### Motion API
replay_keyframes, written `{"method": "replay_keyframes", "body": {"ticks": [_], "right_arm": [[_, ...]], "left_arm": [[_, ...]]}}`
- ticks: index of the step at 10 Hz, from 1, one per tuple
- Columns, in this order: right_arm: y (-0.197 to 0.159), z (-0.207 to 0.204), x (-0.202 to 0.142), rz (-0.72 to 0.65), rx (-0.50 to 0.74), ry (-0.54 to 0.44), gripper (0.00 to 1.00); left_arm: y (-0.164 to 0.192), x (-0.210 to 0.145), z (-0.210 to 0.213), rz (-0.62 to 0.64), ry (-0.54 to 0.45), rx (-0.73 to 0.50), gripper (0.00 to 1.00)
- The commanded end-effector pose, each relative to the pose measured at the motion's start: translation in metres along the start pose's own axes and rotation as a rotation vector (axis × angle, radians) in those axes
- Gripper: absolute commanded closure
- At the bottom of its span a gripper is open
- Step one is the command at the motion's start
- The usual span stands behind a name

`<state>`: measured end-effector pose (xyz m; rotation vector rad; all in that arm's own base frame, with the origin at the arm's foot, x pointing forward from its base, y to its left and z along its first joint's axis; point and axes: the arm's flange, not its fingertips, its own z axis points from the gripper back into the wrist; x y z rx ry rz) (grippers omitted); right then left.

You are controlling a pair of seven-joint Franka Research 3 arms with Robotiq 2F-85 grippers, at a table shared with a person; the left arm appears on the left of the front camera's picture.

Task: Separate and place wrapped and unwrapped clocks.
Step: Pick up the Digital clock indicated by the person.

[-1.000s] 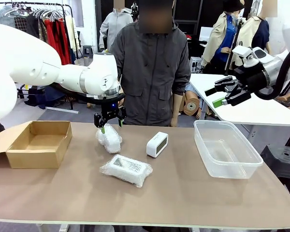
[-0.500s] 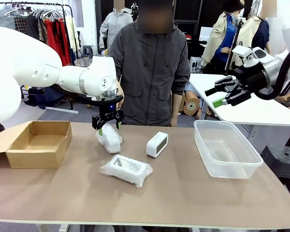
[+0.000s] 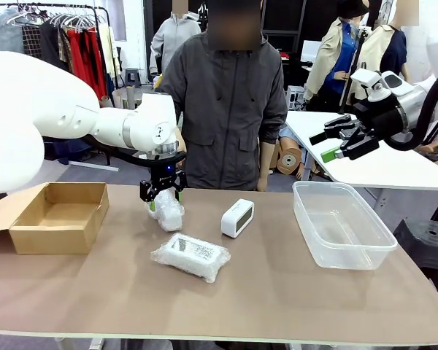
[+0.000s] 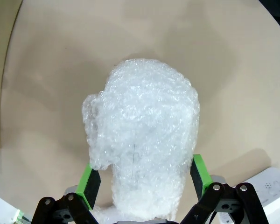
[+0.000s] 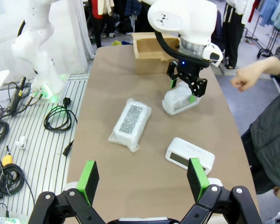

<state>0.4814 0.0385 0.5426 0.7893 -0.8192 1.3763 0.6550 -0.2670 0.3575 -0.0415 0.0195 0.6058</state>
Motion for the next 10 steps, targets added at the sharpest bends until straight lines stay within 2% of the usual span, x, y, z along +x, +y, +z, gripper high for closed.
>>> {"method": "replay_keyframes", "body": {"ticks": [1, 4, 5, 7, 9, 10], "right_arm": [[0.0001, 0.0008, 0.0015, 0.004, 0.001, -0.006, 0.0], [0.0001, 0.0008, 0.0015, 0.004, 0.001, -0.006, 0.0], [0.0001, 0.0008, 0.0015, 0.004, 0.001, -0.006, 0.0], [0.0001, 0.0008, 0.0015, 0.004, 0.001, -0.006, 0.0], [0.0001, 0.0008, 0.0015, 0.004, 0.001, -0.006, 0.0], [0.0001, 0.0008, 0.0015, 0.004, 0.001, -0.006, 0.0]], "left_arm": [[-0.0034, 0.0052, 0.0007, 0.026, 0.01, 0.012, 0.0], [-0.0028, 0.0067, -0.0046, 0.024, 0.017, 0.029, 0.0], [-0.0029, 0.0072, -0.0054, 0.028, -0.005, 0.049, 0.16], [-0.0002, 0.0068, -0.0046, 0.028, -0.049, 0.073, 0.55], [0.0028, 0.0063, -0.0054, 0.027, -0.054, 0.072, 0.95], [0.0046, 0.0074, -0.0036, 0.021, -0.06, 0.074, 1.0]]}}
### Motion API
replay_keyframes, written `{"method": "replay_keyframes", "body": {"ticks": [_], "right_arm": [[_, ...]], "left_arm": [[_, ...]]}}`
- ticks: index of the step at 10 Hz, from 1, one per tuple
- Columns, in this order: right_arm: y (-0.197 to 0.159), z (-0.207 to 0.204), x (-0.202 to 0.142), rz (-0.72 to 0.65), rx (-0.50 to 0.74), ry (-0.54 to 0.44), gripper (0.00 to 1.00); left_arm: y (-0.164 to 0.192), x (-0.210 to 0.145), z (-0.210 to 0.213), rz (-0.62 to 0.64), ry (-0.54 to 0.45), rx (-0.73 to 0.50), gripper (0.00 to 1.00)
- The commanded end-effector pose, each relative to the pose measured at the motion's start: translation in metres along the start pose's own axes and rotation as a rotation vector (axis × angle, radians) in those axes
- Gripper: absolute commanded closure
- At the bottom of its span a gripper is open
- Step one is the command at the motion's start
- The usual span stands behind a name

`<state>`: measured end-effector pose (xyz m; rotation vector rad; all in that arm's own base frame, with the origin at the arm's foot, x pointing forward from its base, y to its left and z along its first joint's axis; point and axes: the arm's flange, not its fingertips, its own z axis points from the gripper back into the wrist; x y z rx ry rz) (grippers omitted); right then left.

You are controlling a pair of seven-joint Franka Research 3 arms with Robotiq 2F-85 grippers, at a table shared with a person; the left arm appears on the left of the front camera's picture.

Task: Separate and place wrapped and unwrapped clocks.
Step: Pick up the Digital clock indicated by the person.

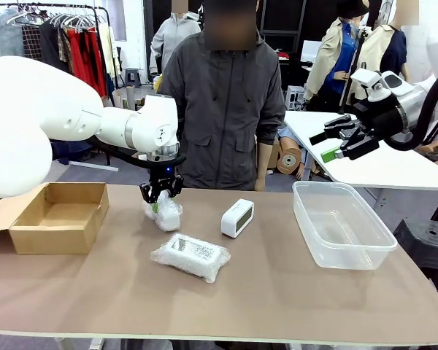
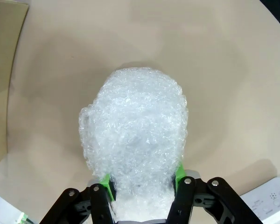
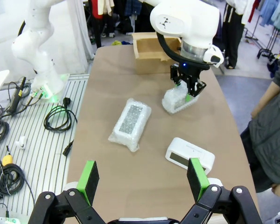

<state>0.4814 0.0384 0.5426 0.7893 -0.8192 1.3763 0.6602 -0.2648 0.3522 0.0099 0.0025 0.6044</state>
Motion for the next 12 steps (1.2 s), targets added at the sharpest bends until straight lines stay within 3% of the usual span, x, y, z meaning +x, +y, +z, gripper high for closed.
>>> {"method": "replay_keyframes", "body": {"ticks": [1, 7, 12], "right_arm": [[0.0, 0.001, 0.001, 0.004, 0.001, -0.006, 0.0], [0.0, 0.001, 0.001, 0.004, 0.001, -0.006, 0.0], [0.0, 0.001, 0.001, 0.004, 0.001, -0.006, 0.0]], "left_arm": [[0.008, 0.002, 0.004, 0.012, -0.024, 0.031, 1.0], [0.033, -0.013, 0.044, -0.069, -0.041, 0.041, 1.0], [0.052, -0.037, 0.124, -0.154, -0.136, -0.003, 1.0]]}}
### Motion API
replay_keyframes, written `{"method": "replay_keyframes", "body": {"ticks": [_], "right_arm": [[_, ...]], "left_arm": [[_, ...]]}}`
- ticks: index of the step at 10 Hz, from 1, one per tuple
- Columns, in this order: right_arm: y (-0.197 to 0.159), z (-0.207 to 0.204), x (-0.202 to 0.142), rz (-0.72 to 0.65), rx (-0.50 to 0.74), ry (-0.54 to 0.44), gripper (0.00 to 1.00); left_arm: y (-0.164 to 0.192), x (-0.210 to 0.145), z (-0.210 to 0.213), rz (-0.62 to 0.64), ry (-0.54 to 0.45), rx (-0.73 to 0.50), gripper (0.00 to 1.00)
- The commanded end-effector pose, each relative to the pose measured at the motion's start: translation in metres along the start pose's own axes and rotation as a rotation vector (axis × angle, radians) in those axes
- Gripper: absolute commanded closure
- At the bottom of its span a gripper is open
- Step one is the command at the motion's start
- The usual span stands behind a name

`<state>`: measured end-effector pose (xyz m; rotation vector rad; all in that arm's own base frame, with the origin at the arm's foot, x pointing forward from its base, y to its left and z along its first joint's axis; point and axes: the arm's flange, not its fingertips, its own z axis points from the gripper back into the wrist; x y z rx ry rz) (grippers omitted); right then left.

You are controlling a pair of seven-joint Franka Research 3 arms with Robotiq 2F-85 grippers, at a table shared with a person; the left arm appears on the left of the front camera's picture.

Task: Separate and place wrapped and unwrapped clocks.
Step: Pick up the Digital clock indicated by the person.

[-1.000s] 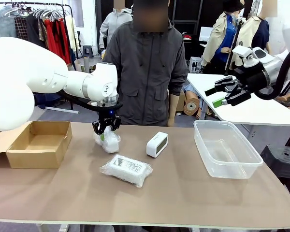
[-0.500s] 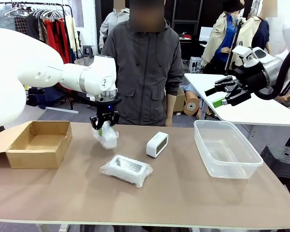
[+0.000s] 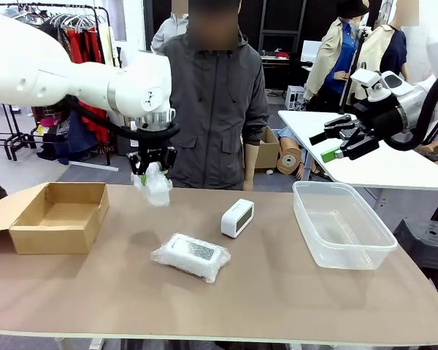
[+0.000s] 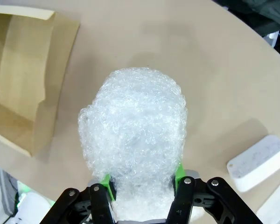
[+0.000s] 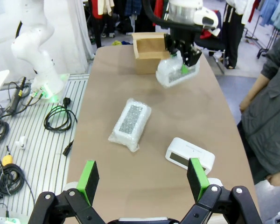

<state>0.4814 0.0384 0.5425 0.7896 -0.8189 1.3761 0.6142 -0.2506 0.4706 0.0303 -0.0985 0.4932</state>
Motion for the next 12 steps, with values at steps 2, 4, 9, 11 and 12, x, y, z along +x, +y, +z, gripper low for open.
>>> {"method": "replay_keyframes", "body": {"ticks": [2, 4, 9, 11, 12], "right_arm": [[0.0, 0.001, 0.002, 0.004, 0.0, -0.006, 0.0], [0.0, 0.001, 0.002, 0.004, 0.0, -0.006, 0.0], [0.0, 0.001, 0.002, 0.004, 0.0, -0.006, 0.0], [0.0, 0.001, 0.002, 0.004, 0.0, -0.006, 0.0], [0.0, 0.001, 0.002, 0.004, 0.0, -0.006, 0.0]], "left_arm": [[0.013, -0.011, 0.05, -0.17, -0.044, -0.04, 1.0], [0.011, -0.021, 0.087, -0.279, -0.057, -0.072, 1.0], [-0.005, -0.043, 0.168, -0.523, -0.124, -0.028, 1.0], [-0.008, -0.051, 0.183, -0.543, -0.155, -0.027, 1.0], [-0.008, -0.05, 0.184, -0.535, -0.155, -0.032, 1.0]]}}
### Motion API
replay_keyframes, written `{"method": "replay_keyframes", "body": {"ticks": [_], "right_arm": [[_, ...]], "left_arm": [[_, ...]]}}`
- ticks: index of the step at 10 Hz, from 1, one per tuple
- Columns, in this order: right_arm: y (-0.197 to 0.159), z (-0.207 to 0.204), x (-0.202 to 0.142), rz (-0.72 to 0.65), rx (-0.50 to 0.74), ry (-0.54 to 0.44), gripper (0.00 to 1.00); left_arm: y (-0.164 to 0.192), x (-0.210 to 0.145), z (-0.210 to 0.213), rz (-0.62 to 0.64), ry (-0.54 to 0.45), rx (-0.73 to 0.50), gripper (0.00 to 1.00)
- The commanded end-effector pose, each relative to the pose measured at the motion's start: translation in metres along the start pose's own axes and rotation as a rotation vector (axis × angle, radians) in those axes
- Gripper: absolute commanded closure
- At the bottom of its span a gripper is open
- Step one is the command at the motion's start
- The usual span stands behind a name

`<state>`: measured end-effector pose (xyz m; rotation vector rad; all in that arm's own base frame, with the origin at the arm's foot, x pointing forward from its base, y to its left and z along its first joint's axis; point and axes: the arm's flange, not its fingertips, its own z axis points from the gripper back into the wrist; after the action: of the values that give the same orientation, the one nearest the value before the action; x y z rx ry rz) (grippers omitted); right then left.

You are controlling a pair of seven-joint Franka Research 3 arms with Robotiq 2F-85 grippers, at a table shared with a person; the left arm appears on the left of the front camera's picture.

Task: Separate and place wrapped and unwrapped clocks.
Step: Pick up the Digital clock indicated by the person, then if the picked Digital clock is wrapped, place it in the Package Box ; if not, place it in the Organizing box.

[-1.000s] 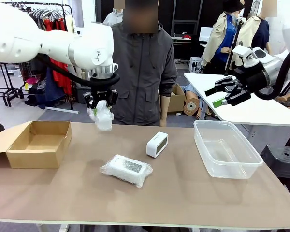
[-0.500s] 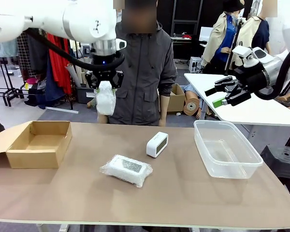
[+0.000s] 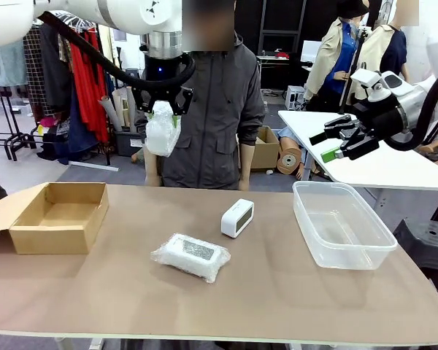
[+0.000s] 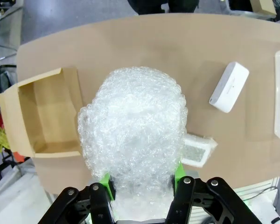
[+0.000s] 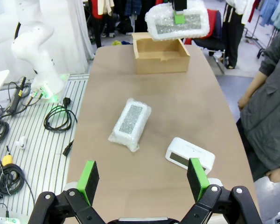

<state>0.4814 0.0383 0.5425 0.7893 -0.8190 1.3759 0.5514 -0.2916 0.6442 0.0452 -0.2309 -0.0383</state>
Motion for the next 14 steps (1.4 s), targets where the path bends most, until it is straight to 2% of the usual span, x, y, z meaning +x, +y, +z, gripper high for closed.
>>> {"method": "replay_keyframes", "body": {"ticks": [1, 2, 14], "right_arm": [[0.0, 0.001, 0.002, 0.004, 0.001, -0.006, 0.0], [0.0, 0.001, 0.002, 0.004, 0.001, -0.006, 0.0], [0.0, 0.001, 0.002, 0.004, 0.001, -0.006, 0.0]], "left_arm": [[0.002, 0.011, -0.002, 0.023, -0.012, 0.0, 1.0], [0.0, 0.0, 0.0, 0.0, 0.0, 0.0, 1.0], [0.0, 0.0, 0.0, 0.0, 0.0, 0.0, 1.0]]}}
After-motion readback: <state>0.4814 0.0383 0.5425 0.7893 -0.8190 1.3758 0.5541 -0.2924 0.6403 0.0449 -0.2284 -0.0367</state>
